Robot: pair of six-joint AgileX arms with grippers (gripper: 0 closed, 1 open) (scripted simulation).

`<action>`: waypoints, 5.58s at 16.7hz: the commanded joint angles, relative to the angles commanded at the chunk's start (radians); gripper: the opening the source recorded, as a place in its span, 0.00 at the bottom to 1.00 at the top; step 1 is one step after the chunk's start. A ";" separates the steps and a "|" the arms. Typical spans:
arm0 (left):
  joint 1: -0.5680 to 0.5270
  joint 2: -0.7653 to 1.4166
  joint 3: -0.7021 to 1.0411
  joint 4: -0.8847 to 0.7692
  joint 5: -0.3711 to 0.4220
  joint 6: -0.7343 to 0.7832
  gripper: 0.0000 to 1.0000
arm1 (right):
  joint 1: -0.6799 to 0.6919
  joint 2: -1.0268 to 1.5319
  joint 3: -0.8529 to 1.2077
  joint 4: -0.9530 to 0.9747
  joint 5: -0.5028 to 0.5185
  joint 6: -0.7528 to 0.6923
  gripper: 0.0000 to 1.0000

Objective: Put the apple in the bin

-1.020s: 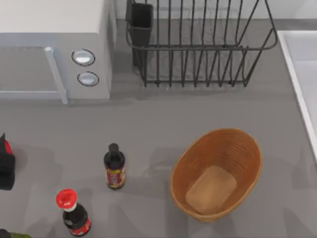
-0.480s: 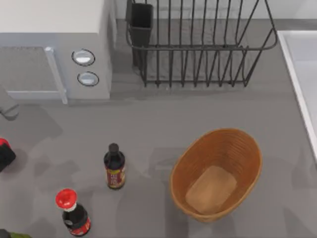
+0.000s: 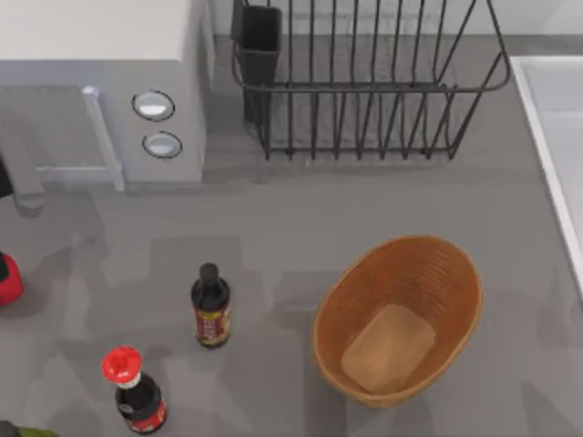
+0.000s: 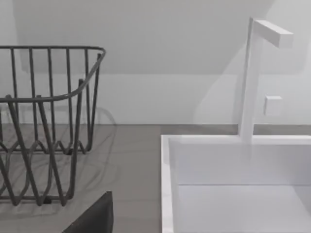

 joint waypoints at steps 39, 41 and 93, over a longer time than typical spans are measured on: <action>0.008 0.153 -0.120 0.252 -0.003 0.026 0.00 | 0.000 0.000 0.000 0.000 0.000 0.000 1.00; 0.008 0.153 -0.120 0.252 -0.003 0.026 0.00 | 0.000 0.000 0.000 0.000 0.000 0.000 1.00; -0.998 0.247 0.799 -0.429 -0.017 -1.839 0.00 | 0.000 0.000 0.000 0.000 0.000 0.000 1.00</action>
